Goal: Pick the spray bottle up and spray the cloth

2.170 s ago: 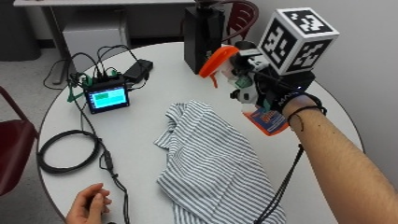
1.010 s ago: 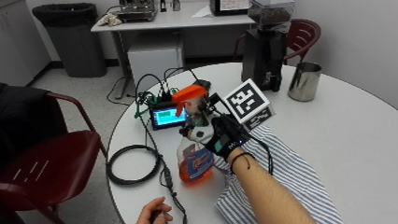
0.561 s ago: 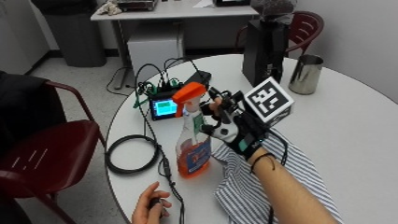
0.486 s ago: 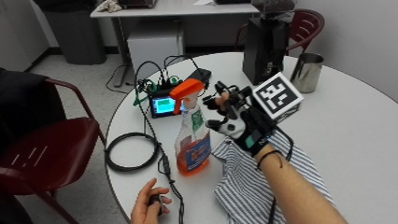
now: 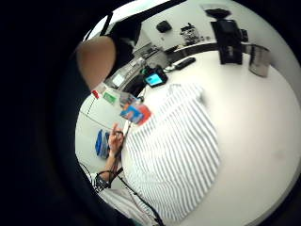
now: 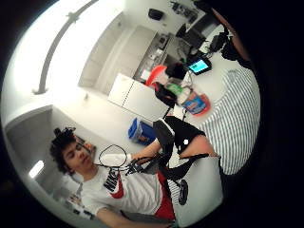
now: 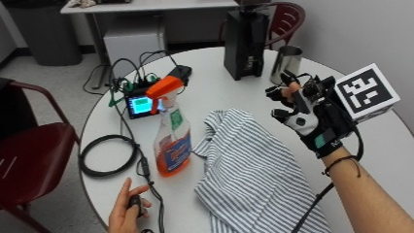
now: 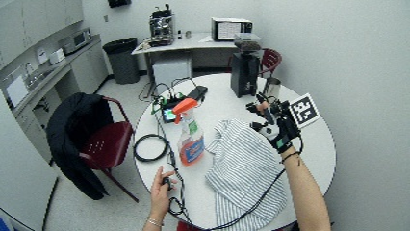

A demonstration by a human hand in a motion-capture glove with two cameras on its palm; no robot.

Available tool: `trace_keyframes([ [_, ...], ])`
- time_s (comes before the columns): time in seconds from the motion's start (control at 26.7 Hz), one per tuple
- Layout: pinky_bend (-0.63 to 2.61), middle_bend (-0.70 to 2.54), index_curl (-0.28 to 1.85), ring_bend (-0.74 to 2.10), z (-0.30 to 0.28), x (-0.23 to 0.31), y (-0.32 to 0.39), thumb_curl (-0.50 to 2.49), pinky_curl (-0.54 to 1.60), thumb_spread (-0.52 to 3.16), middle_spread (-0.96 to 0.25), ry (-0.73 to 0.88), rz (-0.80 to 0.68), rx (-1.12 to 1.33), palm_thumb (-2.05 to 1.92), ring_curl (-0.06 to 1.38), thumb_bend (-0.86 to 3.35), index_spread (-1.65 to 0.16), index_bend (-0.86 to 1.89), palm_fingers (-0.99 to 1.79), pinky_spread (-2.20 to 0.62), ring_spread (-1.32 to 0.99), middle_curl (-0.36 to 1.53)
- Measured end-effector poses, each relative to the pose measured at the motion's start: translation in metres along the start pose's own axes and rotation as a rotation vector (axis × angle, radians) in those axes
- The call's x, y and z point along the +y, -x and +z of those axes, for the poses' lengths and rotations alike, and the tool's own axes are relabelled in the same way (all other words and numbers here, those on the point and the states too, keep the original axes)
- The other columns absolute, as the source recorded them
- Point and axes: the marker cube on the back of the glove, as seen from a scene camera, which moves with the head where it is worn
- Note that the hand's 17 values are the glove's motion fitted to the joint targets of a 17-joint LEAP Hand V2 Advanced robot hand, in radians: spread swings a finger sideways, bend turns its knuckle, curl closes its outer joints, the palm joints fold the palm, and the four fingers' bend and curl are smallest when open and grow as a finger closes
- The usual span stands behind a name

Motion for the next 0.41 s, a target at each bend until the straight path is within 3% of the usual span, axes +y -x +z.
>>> trace_keyframes([
  [0.41, 0.32, 0.59, 0.06, 0.66, 0.026, 0.018, -0.041, 0.40, 0.35, 1.00, -0.11, 0.001, 0.130, -0.035, 0.66, 0.40, -0.02, -0.35, 0.04, 0.58, 0.24, -0.05, 0.46],
])
